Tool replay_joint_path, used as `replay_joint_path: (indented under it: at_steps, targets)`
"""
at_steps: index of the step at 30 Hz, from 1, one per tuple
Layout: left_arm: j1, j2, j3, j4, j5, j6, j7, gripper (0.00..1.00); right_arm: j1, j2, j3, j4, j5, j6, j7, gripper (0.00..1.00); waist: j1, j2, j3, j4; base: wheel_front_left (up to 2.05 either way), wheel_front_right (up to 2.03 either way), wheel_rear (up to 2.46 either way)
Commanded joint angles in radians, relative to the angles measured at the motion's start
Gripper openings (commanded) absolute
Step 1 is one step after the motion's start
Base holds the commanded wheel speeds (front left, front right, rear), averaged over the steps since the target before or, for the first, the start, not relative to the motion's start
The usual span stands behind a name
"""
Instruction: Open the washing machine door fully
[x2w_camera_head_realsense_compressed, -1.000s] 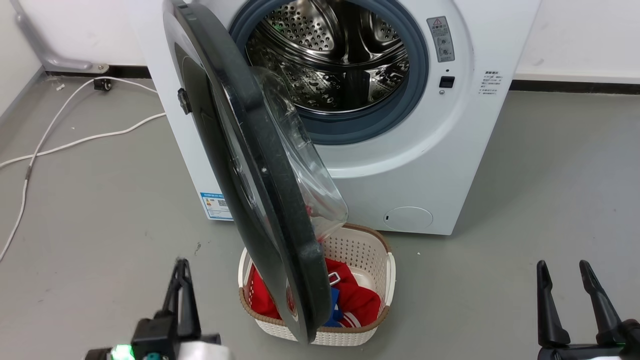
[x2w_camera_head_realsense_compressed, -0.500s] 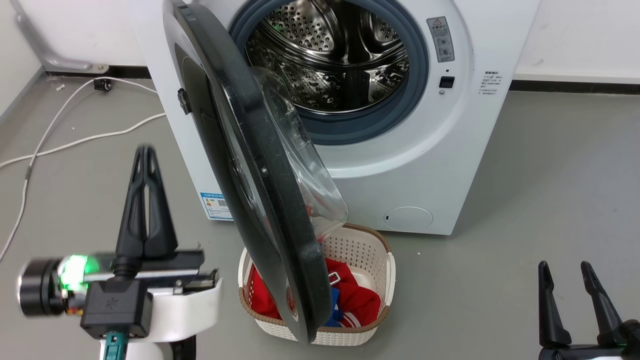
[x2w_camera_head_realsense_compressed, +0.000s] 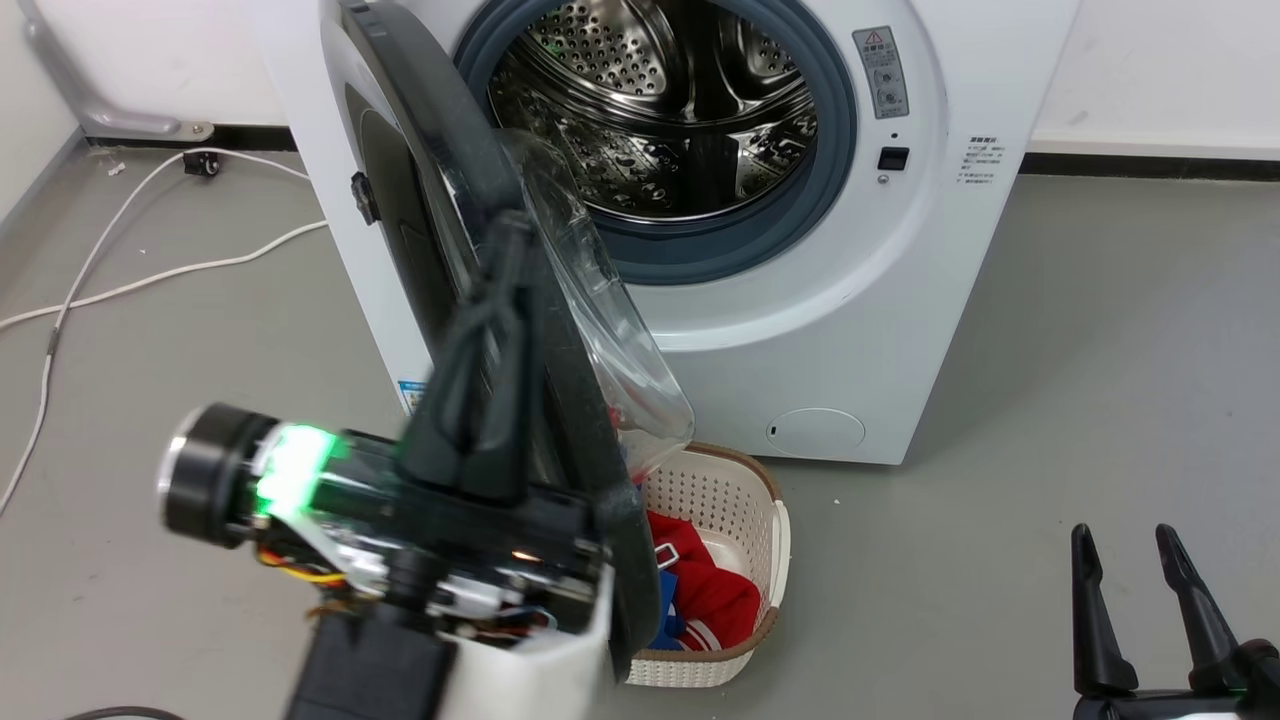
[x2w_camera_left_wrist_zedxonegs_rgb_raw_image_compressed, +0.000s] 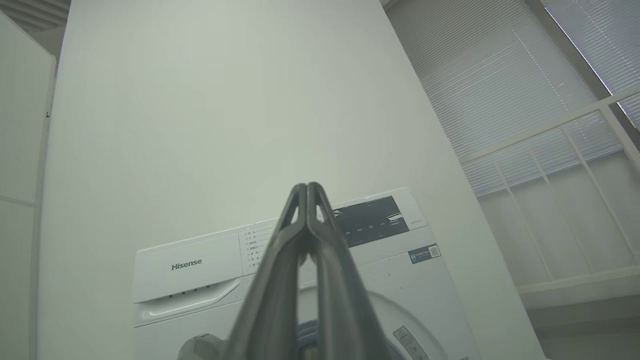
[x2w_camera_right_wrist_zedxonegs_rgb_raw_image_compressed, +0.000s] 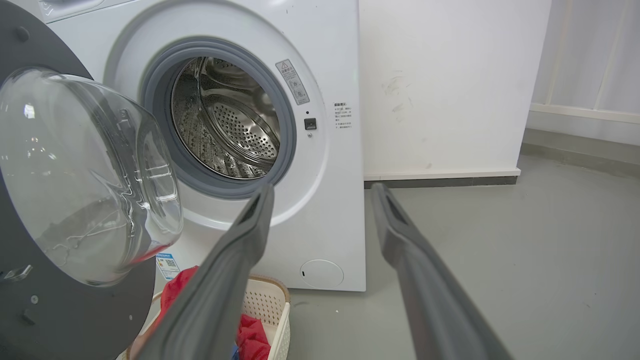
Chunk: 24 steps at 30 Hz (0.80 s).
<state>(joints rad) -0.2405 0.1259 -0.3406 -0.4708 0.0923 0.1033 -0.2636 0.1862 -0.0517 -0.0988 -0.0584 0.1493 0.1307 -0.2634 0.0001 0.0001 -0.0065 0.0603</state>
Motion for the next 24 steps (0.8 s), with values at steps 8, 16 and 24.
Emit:
replay_joint_path:
  at_steps: [8, 16, 24]
  targets:
    - [0.021, -0.026, -0.179, 0.021, -0.009, -0.066, -0.002, 0.00, -0.001, 0.002, -0.007, 0.004, 0.001, 0.000, -0.002, 1.00, -0.0001, -0.0001, 0.007, 0.006, 0.00, 0.00, 0.00]
    - [0.067, -0.043, -0.299, 0.116, -0.039, -0.087, -0.002, 0.00, -0.013, 0.002, -0.004, 0.008, -0.004, 0.000, -0.002, 1.00, -0.0001, -0.0001, 0.022, 0.015, 0.00, 0.00, 0.00]
    - [0.115, -0.029, -0.344, 0.227, -0.059, -0.091, -0.002, 0.00, -0.026, 0.002, -0.003, 0.022, -0.010, 0.000, -0.002, 1.00, -0.0001, -0.0001, 0.044, 0.022, 0.00, 0.00, 0.00]
